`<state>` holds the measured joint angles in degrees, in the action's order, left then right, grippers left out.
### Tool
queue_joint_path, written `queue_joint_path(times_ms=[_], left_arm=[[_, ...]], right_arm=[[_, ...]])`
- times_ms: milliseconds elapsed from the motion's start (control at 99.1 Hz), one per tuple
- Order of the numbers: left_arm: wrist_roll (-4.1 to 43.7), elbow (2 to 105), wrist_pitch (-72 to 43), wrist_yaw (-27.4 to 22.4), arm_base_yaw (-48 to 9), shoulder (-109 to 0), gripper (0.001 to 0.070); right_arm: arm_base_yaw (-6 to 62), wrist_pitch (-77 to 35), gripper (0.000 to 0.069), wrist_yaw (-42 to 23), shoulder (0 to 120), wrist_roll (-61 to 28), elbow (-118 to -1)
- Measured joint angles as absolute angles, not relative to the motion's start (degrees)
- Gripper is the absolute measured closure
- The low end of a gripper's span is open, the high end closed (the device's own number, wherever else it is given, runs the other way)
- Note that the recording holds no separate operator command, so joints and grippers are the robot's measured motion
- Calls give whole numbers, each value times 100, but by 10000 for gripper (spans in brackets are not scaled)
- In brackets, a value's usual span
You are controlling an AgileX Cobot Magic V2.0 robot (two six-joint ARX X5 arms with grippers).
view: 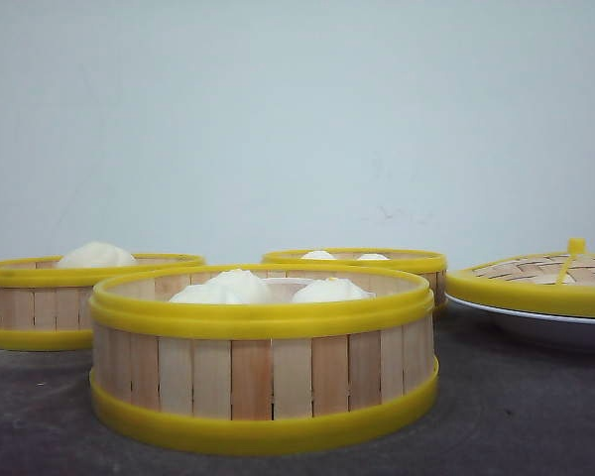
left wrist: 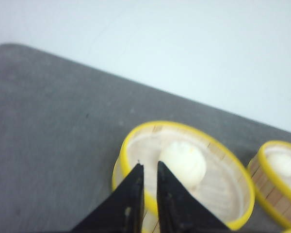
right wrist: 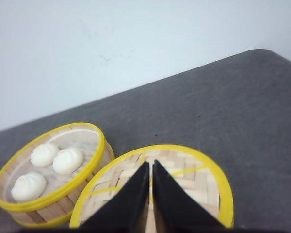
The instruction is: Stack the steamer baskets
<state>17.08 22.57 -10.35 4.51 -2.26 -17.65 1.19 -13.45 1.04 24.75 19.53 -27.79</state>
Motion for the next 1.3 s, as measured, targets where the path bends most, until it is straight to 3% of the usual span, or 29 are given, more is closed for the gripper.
queue_joint_path(times_ms=[242, 424, 484, 575, 625, 696, 999, 1301], left_arm=[[1059, 4152, -1697, -25, -226, -3358, 688], [843, 4521, -1894, -454, -226, -3972, 664], [814, 4521, -1940, -475, -231, -4014, 580], [766, 4521, -1925, -486, -231, -3999, 396], [746, 4521, -1907, -513, -231, -3999, 356], [740, 4521, -1907, -650, -233, -4001, 335], [711, 4521, -1909, -1026, -561, -4066, 325], [711, 4521, -1909, -1197, -1074, -4093, 325]], right_arm=[[134, -2556, 685, 495, 3820, 1151, -4783], [180, -2888, 674, 513, 3999, 794, -5192], [211, -2963, 595, 589, 4010, 755, -5192], [270, -2969, 367, 709, 4023, 735, -5192], [307, -2963, 291, 788, 4036, 733, -5192], [344, -2958, 248, 880, 4104, 735, -5201], [532, -3199, 230, 1625, 5231, 919, -6222], [904, -4069, 235, 1691, 7607, 972, -8095]])
